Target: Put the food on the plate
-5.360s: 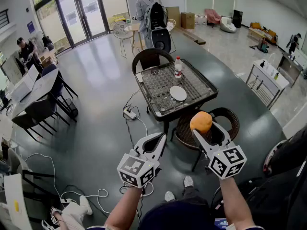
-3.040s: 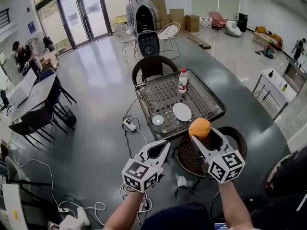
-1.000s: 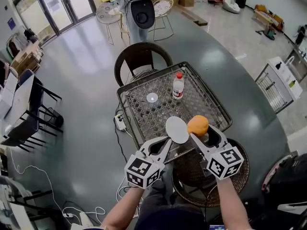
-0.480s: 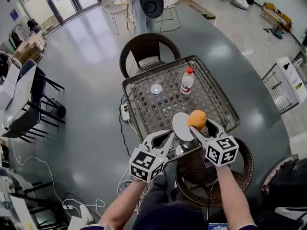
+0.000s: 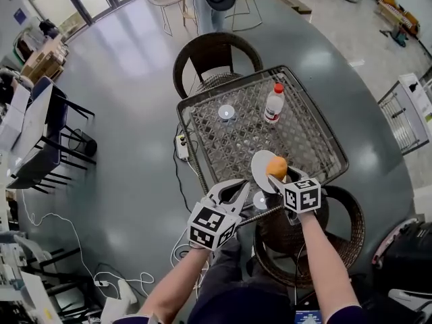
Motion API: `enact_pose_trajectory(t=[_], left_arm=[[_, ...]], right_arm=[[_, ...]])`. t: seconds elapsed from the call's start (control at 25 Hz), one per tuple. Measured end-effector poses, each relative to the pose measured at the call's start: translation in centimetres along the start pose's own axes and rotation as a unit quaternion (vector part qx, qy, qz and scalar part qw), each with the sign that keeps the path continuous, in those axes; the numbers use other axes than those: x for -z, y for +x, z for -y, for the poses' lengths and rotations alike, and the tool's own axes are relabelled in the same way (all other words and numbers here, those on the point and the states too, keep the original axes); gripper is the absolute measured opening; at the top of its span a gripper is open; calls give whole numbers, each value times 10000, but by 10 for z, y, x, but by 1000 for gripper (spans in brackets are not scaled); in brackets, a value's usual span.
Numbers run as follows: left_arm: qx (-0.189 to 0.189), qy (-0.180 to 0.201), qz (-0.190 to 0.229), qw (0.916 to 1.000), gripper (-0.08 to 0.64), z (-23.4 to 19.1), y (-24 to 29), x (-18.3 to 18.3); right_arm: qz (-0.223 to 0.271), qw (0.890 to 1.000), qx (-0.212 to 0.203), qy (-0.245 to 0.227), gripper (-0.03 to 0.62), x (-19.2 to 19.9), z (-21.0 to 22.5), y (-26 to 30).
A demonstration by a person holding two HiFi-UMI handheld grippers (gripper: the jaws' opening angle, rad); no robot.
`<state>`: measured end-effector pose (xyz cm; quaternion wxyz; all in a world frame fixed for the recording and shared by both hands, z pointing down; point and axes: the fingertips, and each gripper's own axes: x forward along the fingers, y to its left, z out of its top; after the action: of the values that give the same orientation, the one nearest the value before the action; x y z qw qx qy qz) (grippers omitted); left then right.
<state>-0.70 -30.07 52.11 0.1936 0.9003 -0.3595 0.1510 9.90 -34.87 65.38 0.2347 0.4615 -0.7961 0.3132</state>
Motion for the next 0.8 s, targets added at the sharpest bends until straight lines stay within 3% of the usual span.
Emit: enact_pose_trajectory(t=[0.48, 0.8], left_arm=[[96, -252, -260, 9993, 8, -10, 8, 22], [160, -333, -372, 9986, 8, -12, 9, 32]], right_arm=[[-1021, 9943, 206, -208, 287, 34, 12, 48], [-1050, 9942, 130, -199, 287, 37, 8, 59]])
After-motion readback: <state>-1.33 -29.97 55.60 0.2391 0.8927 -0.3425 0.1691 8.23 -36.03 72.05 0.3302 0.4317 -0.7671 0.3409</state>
